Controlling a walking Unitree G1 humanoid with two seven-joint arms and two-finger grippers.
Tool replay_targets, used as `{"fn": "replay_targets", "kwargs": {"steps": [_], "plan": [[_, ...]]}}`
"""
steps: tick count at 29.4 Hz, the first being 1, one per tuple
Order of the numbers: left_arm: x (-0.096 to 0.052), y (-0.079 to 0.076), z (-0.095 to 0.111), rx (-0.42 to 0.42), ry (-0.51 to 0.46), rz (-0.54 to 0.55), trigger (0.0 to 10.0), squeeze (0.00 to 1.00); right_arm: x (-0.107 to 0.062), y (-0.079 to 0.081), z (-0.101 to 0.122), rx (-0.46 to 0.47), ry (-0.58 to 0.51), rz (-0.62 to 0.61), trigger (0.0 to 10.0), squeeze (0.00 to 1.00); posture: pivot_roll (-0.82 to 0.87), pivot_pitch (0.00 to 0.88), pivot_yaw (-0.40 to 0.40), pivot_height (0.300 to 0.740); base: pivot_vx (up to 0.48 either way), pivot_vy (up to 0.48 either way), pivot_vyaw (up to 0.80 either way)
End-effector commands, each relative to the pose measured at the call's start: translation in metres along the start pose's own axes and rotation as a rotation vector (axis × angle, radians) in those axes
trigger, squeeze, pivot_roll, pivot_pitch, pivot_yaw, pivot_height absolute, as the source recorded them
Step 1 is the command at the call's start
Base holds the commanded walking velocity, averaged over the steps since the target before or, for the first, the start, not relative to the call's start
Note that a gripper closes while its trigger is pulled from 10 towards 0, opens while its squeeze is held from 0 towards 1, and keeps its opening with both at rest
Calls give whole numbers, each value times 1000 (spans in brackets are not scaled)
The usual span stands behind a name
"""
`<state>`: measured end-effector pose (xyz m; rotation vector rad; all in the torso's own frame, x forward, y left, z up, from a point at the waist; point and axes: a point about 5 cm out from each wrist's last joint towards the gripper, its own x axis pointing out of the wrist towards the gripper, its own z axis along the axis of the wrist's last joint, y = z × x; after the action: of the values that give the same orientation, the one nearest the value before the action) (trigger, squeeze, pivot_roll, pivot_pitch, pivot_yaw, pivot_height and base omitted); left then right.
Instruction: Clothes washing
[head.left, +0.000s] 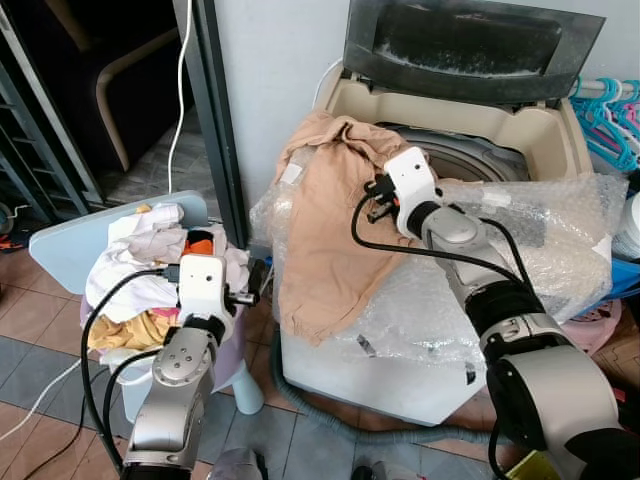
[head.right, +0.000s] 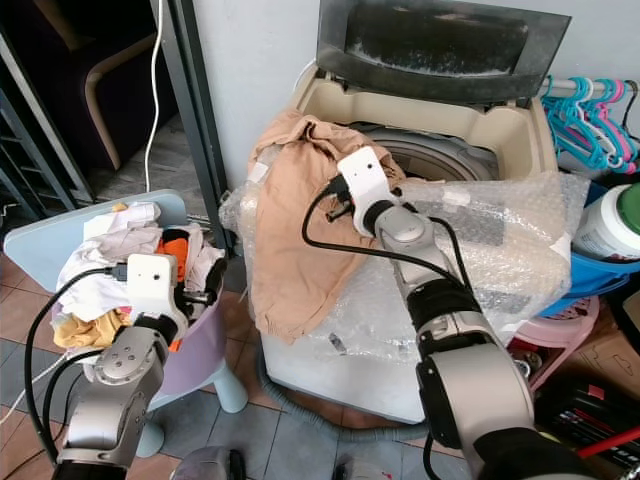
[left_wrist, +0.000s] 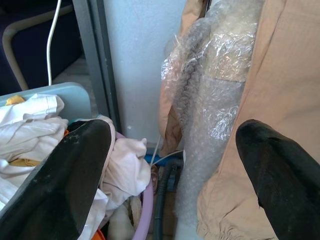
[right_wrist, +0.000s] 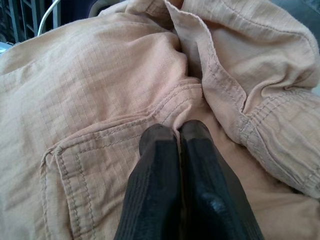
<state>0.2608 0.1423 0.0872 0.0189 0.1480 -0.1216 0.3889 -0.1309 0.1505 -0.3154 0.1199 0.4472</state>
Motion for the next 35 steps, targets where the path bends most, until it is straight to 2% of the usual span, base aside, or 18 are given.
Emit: {"fn": "replay_targets", "kwargs": {"steps": [1, 4, 9, 10, 14, 16, 17, 19, 22, 24, 25, 26, 27, 30, 31, 32, 35], "plan": [[3, 0, 2, -1, -5, 6, 10000, 0, -6, -23, -5, 38, 36, -96, 0, 0, -10, 29, -12, 740, 0, 0, 0], [4, 0, 2, -1, -5, 5, 10000, 0, -8, -39, 6, 56, 17, -147, 0, 0, -13, 28, -14, 740, 0, 0, 0], [4, 0, 2, -3, -6, 7, 10000, 0, -13, -56, 11, 46, 18, -221, 0, 0, -13, 28, -15, 740, 0, 0, 0], [4, 0, 2, -5, -6, 11, 10000, 0, -17, -68, 14, 58, 10, -263, 0, 0, -13, 27, -17, 740, 0, 0, 0], [4, 0, 2, -11, -5, 13, 10000, 0, -25, -89, 23, 45, -10, -363, 0, 0, -17, 31, -20, 740, 0, 0, 0], [4, -2, 2, -19, -4, 14, 10000, 0, -38, -116, 37, 58, -74, -528, 0, 0, -28, 31, -25, 740, 0, 0, 0], [4, -2, 2, -19, -4, 14, 10000, 0, -38, -116, 37, 58, -74, -528, 0, 0, -28, 31, -25, 740, 0, 0, 0], [4, -1, 1, -27, 1, 16, 10000, 0, -52, -137, 50, 63, -139, -670, 0, 0, -31, 28, -22, 740, 0, 0, 0], [4, -1, 1, -21, 0, 12, 10000, 0, -65, -154, 63, 32, -201, -783, 0, 0, -30, 26, -17, 740, 0, 0, 0], [4, -2, 1, -18, -1, 8, 10000, 0, -69, -158, 66, 17, -219, -808, 0, 0, -30, 26, -17, 740, 0, 0, 0], [4, -1, 1, -19, 0, 8, 10000, 0, -67, -155, 65, 4, -205, -773, 1725, 0, -32, 28, -13, 740, 0, 0, 0], [4, -1, 0, -19, 2, 8, 10000, 0, -63, -151, 62, -14, -181, -734, 4510, 0, -32, 28, -13, 740, 0, 0, 0], [3, -1, 0, -20, 3, 7, 10000, 0, -59, -146, 57, -15, -156, -681, 10000, 0, -34, 30, -10, 740, 0, 0, 0], [3, -2, 0, -20, 4, 6, 10000, 0, -50, -133, 42, 19, -98, -557, 10000, 0, -34, 31, -11, 740, 0, 0, 0], [3, -2, 0, -20, 5, 6, 10000, 0, -48, -128, 36, 22, -75, -518, 10000, 537, -34, 32, -11, 740, 0, 0, 0], [3, -2, 0, -20, 6, 5, 10000, 0, -46, -124, 32, 33, -73, -489, 10000, 1000, -33, 33, -10, 740, 0, 0, 0], [2, -2, -1, -20, 8, 5, 10000, 0, -41, -110, 28, 19, -94, -352, 10000, 1000, -30, 35, -9, 740, 0, 0, 0]]}}
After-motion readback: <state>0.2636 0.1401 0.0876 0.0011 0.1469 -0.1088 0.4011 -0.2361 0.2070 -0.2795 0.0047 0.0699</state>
